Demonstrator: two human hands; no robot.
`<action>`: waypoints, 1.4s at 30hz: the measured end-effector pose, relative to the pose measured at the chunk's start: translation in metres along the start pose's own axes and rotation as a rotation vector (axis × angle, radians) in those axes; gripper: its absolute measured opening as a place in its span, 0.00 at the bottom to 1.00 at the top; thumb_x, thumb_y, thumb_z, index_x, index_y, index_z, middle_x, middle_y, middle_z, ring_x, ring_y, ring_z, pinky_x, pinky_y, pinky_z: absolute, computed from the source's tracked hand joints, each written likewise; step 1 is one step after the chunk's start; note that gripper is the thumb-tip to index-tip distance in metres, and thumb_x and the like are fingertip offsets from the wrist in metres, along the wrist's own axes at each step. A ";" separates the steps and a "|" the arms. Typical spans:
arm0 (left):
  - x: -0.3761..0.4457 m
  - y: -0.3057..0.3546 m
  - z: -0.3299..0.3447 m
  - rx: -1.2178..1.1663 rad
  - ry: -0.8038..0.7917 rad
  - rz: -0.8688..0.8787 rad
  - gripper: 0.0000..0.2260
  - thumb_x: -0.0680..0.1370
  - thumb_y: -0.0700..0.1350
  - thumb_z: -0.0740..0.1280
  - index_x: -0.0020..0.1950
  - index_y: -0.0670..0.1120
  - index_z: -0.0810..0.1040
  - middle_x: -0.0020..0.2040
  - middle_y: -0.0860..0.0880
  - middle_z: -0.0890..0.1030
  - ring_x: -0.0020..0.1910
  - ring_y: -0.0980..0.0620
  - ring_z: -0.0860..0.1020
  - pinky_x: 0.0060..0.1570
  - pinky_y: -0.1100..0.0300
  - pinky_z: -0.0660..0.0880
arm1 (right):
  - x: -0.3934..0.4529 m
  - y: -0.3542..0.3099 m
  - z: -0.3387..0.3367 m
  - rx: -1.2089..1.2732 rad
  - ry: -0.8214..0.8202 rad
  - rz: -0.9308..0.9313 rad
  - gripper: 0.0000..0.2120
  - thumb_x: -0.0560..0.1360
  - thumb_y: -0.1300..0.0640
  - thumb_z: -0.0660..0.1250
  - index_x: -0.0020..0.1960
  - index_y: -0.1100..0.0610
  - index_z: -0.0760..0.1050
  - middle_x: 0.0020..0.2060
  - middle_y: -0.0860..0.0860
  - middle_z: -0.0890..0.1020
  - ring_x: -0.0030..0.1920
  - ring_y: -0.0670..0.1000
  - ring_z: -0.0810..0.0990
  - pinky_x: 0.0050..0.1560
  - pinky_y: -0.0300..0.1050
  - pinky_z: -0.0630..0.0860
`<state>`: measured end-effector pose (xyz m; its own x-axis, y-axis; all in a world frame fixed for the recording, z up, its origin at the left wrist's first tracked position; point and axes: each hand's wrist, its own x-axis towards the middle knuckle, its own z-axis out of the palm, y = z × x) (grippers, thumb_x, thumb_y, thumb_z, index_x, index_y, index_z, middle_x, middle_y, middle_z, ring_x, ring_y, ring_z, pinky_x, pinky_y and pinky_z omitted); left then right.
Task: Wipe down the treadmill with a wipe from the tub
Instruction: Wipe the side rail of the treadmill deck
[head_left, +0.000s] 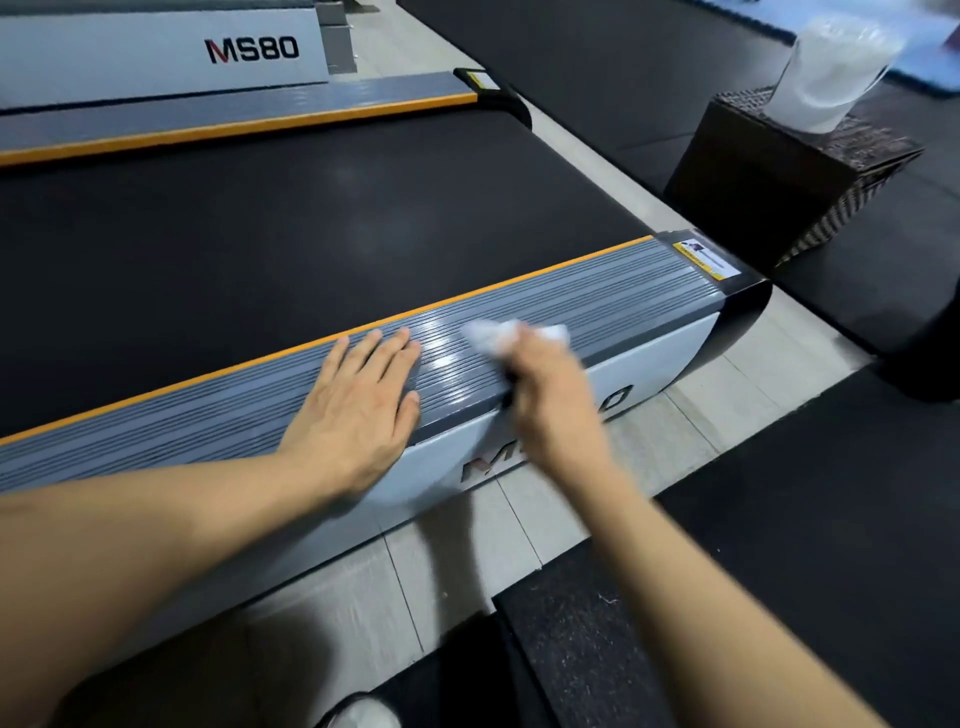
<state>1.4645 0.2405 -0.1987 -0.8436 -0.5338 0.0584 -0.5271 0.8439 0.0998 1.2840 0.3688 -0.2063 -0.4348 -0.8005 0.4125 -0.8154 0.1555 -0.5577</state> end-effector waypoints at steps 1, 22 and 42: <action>0.000 0.000 0.000 0.005 0.007 0.004 0.32 0.80 0.57 0.43 0.81 0.46 0.62 0.81 0.47 0.63 0.80 0.45 0.59 0.80 0.45 0.51 | -0.016 -0.020 0.013 0.018 -0.059 -0.103 0.23 0.77 0.65 0.57 0.68 0.55 0.78 0.67 0.53 0.79 0.69 0.53 0.75 0.73 0.53 0.67; 0.071 0.034 0.003 -0.240 0.067 0.204 0.22 0.77 0.51 0.56 0.69 0.45 0.73 0.73 0.46 0.70 0.70 0.43 0.70 0.70 0.46 0.68 | 0.071 0.075 -0.043 -0.133 -0.279 0.017 0.25 0.80 0.62 0.57 0.74 0.43 0.71 0.73 0.44 0.73 0.71 0.49 0.70 0.73 0.44 0.66; 0.185 0.089 0.017 -0.199 -0.033 0.420 0.28 0.79 0.54 0.49 0.76 0.46 0.69 0.79 0.46 0.65 0.77 0.45 0.64 0.76 0.47 0.61 | 0.151 0.189 -0.104 -0.283 -0.171 0.444 0.28 0.82 0.64 0.49 0.77 0.43 0.66 0.78 0.45 0.66 0.78 0.47 0.61 0.75 0.35 0.51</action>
<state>1.2594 0.2182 -0.1962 -0.9843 -0.1432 0.1030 -0.1118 0.9582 0.2634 1.0245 0.3380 -0.1743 -0.7109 -0.7019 0.0454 -0.6491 0.6298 -0.4266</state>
